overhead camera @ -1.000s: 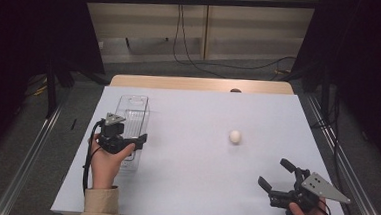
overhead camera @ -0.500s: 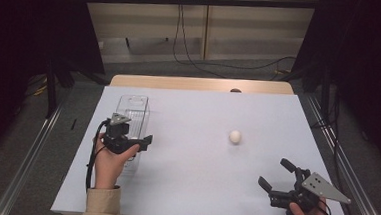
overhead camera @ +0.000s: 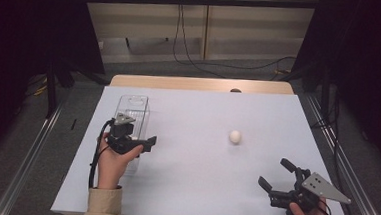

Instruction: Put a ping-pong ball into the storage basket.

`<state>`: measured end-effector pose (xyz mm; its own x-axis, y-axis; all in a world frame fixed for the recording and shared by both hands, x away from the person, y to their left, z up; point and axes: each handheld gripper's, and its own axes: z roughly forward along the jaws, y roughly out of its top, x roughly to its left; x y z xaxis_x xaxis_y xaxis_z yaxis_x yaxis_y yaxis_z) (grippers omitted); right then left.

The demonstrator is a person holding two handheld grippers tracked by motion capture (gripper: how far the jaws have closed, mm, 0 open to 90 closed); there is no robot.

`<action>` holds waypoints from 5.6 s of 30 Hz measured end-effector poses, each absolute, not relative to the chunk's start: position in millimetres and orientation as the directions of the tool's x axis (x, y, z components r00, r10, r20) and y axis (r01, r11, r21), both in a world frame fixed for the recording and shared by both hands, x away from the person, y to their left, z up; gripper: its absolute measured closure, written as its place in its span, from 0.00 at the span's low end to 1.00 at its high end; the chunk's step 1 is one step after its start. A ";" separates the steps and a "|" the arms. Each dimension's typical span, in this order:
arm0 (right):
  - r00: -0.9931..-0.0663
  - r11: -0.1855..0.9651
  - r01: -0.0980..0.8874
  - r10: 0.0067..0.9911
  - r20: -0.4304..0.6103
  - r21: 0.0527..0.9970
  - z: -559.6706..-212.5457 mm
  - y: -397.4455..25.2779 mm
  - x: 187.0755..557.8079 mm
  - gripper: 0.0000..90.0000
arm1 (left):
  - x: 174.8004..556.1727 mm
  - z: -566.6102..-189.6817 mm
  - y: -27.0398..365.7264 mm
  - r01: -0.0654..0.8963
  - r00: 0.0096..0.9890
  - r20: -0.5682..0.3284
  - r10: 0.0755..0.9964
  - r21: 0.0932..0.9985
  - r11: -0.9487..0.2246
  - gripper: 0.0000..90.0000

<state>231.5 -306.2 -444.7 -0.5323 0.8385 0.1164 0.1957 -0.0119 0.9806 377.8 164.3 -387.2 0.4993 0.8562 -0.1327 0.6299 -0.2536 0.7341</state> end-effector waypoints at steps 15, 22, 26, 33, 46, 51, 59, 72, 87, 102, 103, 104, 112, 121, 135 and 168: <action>-0.533 -0.011 0.196 0.838 0.116 0.981 -444.6 -305.8 231.5 0.02 | 377.8 -387.8 156.3 0.624 0.515 -0.145 0.845 0.739 -0.253 0.09; -0.536 -0.009 0.194 0.836 0.114 0.981 -444.4 -305.3 231.4 0.02 | 377.2 -387.3 153.0 0.620 0.529 -0.150 0.835 0.740 -0.260 0.09; -0.534 -0.012 0.194 0.838 0.116 0.981 -444.3 -306.0 231.2 0.02 | 377.0 -387.0 150.0 0.617 0.537 -0.153 0.830 0.742 -0.262 0.09; -0.534 -0.010 0.194 0.838 0.115 0.981 -444.2 -305.8 231.5 0.02 | 376.9 -387.8 146.2 0.614 0.543 -0.160 0.824 0.745 -0.260 0.08; -0.536 -0.007 0.195 0.837 0.112 0.981 -444.2 -305.6 231.6 0.02 | 376.2 -388.4 139.8 0.604 0.557 -0.159 0.815 0.751 -0.267 0.08; -0.534 -0.009 0.194 0.838 0.114 0.981 -444.2 -305.9 231.6 0.02 | 376.3 -388.7 138.1 0.603 0.558 -0.159 0.814 0.752 -0.267 0.07; -0.536 -0.006 0.194 0.837 0.111 0.981 -444.1 -305.6 231.7 0.02 | 375.9 -389.7 133.2 0.595 0.575 -0.161 0.802 0.755 -0.275 0.07; -0.536 -0.004 0.194 0.837 0.110 0.981 -444.4 -305.7 232.2 0.02 | 375.8 -392.1 125.5 0.588 0.593 -0.155 0.790 0.754 -0.294 0.06; -0.539 0.000 0.194 0.836 0.106 0.981 -444.7 -305.3 232.4 0.02 | 375.1 -395.4 113.8 0.574 0.618 -0.142 0.773 0.754 -0.320 0.06; -0.539 0.005 0.198 0.836 0.104 0.980 -444.8 -305.8 232.6 0.02 | 373.8 -397.7 104.7 0.572 0.634 -0.161 0.757 0.756 -0.318 0.06; -0.539 0.003 0.198 0.835 0.106 0.980 -444.8 -306.0 232.8 0.02 | 373.9 -397.7 104.4 0.568 0.638 -0.154 0.754 0.755 -0.327 0.06; -0.537 0.000 0.200 0.836 0.110 0.980 -444.7 -305.9 232.8 0.02 | 373.4 -398.1 102.8 0.569 0.636 -0.157 0.756 0.757 -0.321 0.06; -0.532 0.000 0.202 0.840 0.110 0.979 -444.7 -306.9 233.6 0.02 | 373.1 -398.5 99.9 0.555 0.647 -0.152 0.747 0.765 -0.326 0.06; -0.528 0.004 0.207 0.842 0.108 0.978 -445.3 -307.6 234.8 0.02 | 372.1 -399.8 94.2 0.539 0.657 -0.149 0.739 0.778 -0.323 0.06; -0.523 0.012 0.210 0.846 0.102 0.978 -445.5 -307.7 235.9 0.01 | 370.6 -404.6 83.0 0.517 0.680 -0.131 0.721 0.783 -0.345 0.06; -0.528 0.006 0.206 0.843 0.106 0.978 -444.9 -307.4 235.8 0.01 | 367.5 -415.1 55.0 0.490 0.724 -0.112 0.681 0.778 -0.393 0.06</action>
